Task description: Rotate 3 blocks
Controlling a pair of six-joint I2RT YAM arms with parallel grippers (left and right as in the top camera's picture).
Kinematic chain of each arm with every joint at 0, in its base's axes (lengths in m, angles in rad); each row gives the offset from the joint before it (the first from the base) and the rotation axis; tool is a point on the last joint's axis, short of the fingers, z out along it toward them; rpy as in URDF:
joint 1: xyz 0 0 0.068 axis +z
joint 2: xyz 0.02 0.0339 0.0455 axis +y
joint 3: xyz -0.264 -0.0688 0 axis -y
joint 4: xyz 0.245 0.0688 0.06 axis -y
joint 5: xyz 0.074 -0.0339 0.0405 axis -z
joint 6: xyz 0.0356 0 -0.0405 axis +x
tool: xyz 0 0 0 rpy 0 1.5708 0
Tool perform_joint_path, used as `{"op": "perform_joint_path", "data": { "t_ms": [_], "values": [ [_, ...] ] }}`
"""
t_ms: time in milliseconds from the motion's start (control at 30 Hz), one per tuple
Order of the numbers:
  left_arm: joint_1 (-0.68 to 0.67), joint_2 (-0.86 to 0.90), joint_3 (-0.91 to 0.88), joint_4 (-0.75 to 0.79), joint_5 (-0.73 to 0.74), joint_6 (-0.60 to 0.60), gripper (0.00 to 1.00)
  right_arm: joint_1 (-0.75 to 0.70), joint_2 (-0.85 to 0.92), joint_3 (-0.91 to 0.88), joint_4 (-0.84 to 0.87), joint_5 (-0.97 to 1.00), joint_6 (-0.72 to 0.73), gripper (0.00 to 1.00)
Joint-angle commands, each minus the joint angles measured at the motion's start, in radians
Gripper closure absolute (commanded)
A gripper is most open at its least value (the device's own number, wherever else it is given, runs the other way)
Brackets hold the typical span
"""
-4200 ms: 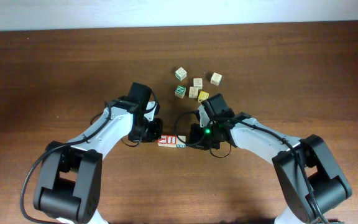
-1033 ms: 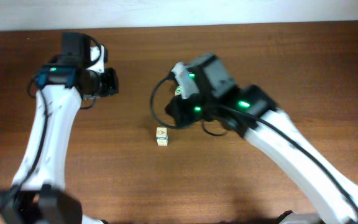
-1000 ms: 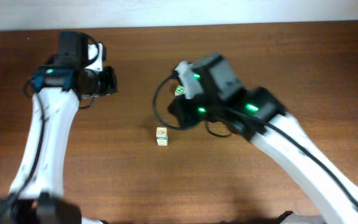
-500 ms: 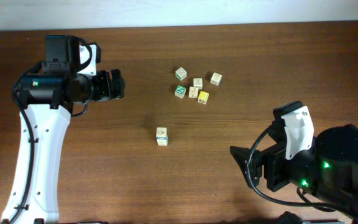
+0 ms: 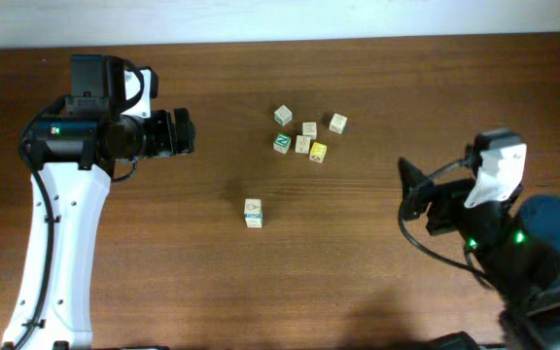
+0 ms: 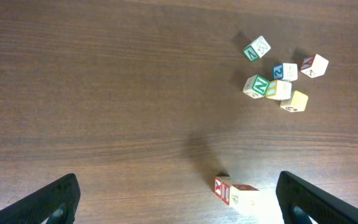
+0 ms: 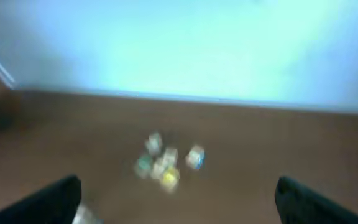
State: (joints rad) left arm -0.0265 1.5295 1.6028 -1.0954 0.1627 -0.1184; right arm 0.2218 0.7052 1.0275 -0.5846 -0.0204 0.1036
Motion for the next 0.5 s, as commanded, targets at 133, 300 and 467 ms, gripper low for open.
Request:
{"op": "perform_joint_path", "data": {
  "t_ms": [133,300,467],
  "values": [
    [0.003,0.003,0.005,0.002,-0.003,0.019,0.01,-0.177,-0.552,-0.751,0.413,-0.073,-0.048,0.02],
    [0.003,0.003,0.005,0.002,-0.003,0.019,0.01,-0.197,-0.7,-0.945,0.454,-0.047,-0.048,0.02],
    [0.003,0.003,0.005,0.002,-0.003,0.019,0.01,-0.197,-0.702,-1.001,0.467,-0.006,-0.047,0.01]
  ]
}}
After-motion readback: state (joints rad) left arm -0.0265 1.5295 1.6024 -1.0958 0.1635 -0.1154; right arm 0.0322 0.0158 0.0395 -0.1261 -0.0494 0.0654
